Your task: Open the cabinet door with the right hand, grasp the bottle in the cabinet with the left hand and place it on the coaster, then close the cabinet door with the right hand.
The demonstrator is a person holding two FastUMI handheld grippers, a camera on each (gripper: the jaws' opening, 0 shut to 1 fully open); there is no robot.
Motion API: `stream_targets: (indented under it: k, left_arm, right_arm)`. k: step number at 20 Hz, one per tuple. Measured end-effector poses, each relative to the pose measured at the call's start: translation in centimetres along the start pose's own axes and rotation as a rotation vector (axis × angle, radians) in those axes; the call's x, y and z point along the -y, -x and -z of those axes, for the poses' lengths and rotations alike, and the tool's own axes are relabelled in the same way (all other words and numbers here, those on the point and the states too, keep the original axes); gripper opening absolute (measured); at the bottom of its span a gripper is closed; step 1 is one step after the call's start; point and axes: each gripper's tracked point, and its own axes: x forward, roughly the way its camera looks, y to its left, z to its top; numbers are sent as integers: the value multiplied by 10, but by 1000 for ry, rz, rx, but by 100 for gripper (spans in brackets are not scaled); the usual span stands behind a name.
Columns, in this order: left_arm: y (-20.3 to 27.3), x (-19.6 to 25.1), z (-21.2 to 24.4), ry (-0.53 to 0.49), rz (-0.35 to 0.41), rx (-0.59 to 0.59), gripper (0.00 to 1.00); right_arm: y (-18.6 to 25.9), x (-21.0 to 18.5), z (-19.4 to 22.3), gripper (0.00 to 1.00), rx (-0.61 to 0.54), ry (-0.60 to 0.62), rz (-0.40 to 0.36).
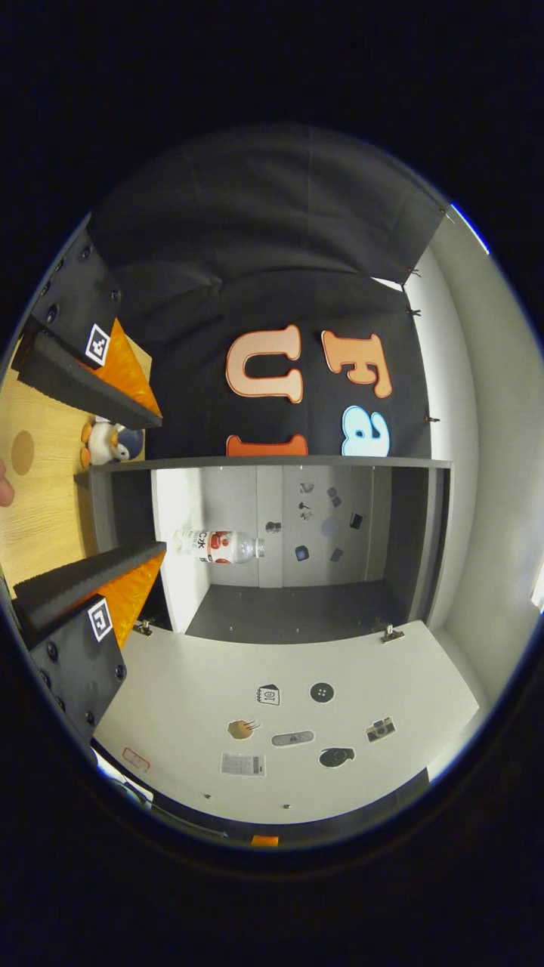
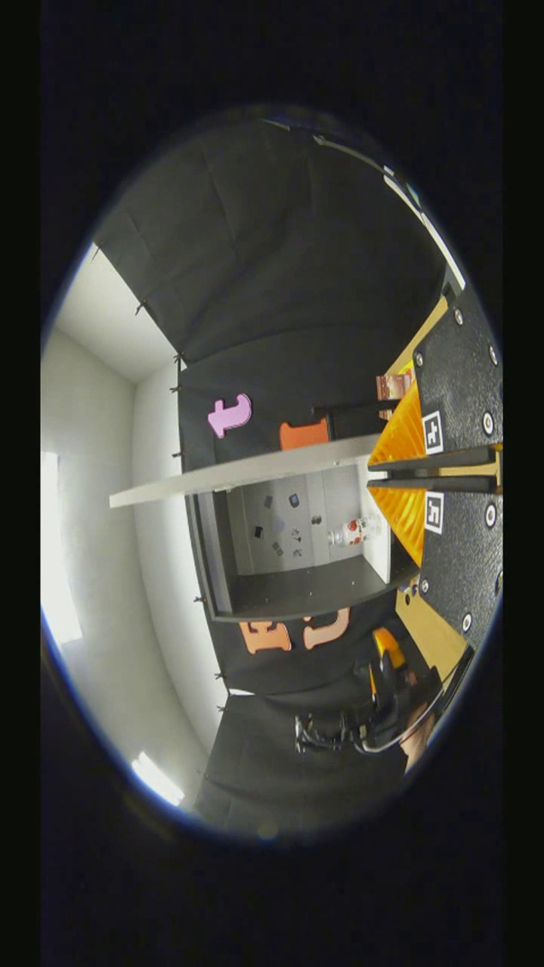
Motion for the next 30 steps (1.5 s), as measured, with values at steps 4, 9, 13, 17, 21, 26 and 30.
stream_targets:
  k: [4,9,13,17,21,26,30]
  left_arm:
    - [-65,32,-6,-12,72,34,97]
    - [-147,65,-1,-31,129,51,94]
    - [-205,77,12,-5,152,30,98]
    - [-248,85,21,15,175,22,96]
    - [-277,102,29,4,203,21,96]
    - [-304,112,32,-11,200,22,96]
    - [-321,110,39,-8,186,5,96]
  right_arm:
    - [-14,-35,15,0,-32,-2,-6]
    - [-48,-56,32,4,-60,-11,24]
    - [-78,-62,44,15,-91,-13,52]
    - [-99,-63,51,0,-109,-22,78]
    - [-120,-59,59,0,-137,-16,102]
    - [-132,-57,67,6,-169,0,122]
    - [-135,-55,73,6,-195,5,125]
